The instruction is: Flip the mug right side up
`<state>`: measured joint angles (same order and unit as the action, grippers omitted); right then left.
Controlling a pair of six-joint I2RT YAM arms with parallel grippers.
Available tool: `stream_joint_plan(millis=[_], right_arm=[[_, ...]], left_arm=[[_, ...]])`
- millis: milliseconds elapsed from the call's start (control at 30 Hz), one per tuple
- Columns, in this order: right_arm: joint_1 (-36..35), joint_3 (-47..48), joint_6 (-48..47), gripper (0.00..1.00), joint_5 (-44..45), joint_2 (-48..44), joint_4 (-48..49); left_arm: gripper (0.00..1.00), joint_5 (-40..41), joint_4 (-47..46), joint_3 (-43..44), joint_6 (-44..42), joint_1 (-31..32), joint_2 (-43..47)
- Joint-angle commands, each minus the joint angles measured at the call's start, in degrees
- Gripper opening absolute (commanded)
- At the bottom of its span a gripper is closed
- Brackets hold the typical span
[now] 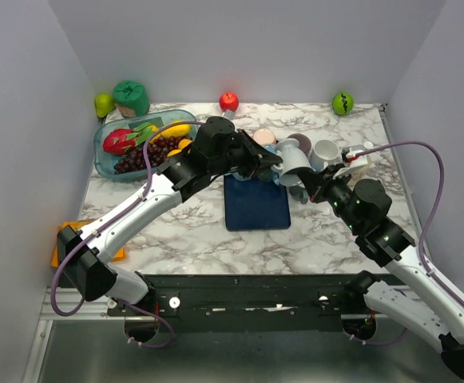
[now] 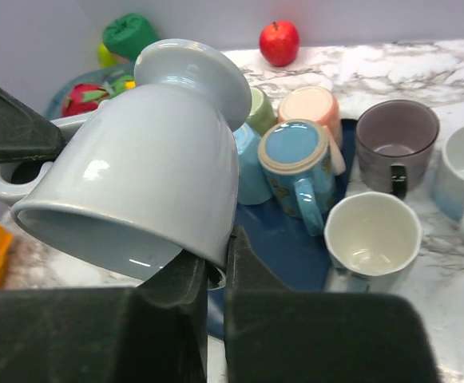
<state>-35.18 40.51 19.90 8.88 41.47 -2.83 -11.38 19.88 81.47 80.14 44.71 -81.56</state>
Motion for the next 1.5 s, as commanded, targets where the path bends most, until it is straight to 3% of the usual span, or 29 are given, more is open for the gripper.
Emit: stream_joint_plan(millis=[0,33,167,333,367,400,667,733,767,833,1000,1100,1467], right_arm=[[-0.59,6.94,-3.02,0.01,4.03,-0.34,-4.79],[-0.59,7.82,-4.77,0.01,5.34,-0.17,-6.29],[-0.59,12.39,-7.86,0.01,6.32,-0.52,-9.03],[-0.59,15.12,-9.18,0.01,5.62,-1.13,-10.0],[-0.59,15.56,-9.44,0.01,5.44,-1.31,-10.35],[-0.59,16.69,-9.62,0.01,5.35,-1.48,-11.48],[-0.59,22.67,-10.06,0.01,6.32,-2.8,-21.15],[-0.68,24.43,-9.27,0.01,7.72,-2.45,-27.03],[-0.59,26.35,-8.4,0.01,9.38,-1.84,-29.31],[-0.59,28.03,-7.69,0.01,10.62,-0.79,-36.78],[-0.42,32.87,-3.82,0.01,15.37,5.97,-54.61],[1.25,33.84,-2.59,0.01,14.5,8.53,-60.25],[18.2,33.76,-8.38,0.01,-1.38,17.41,-63.27]], left_arm=[[0.12,-7.69,-6.61,-0.17,-1.47,1.17,2.11],[0.18,-8.3,-6.52,-0.35,-2.52,1.08,2.11],[0.15,-10.41,-10.37,-2.36,-2.1,1.17,2.37],[0.25,-12.88,-11.53,-2.19,-3.41,1.08,1.67],[0.4,-12.97,-10.92,-1.76,-3.76,1.08,1.41],[0.47,-12.97,-10.83,-1.84,-4.81,1.0,1.49],[0.79,-12.45,-8.9,-1.84,-10.61,0.21,2.37],[0.85,-11.57,-7.14,-1.67,-13.58,-0.23,2.98],[0.94,-10.17,-6.09,-1.49,-14.74,-0.84,3.68],[0.98,-7.97,-1.97,-1.23,-17.63,-1.64,4.65],[0.99,2.38,8.85,-0.17,-28.88,-4.19,7.9],[0.99,6.79,14.21,0.27,-34.15,-5.24,8.7],[0.99,6.9,16.68,-4.74,-41.55,-5.86,10.1]])
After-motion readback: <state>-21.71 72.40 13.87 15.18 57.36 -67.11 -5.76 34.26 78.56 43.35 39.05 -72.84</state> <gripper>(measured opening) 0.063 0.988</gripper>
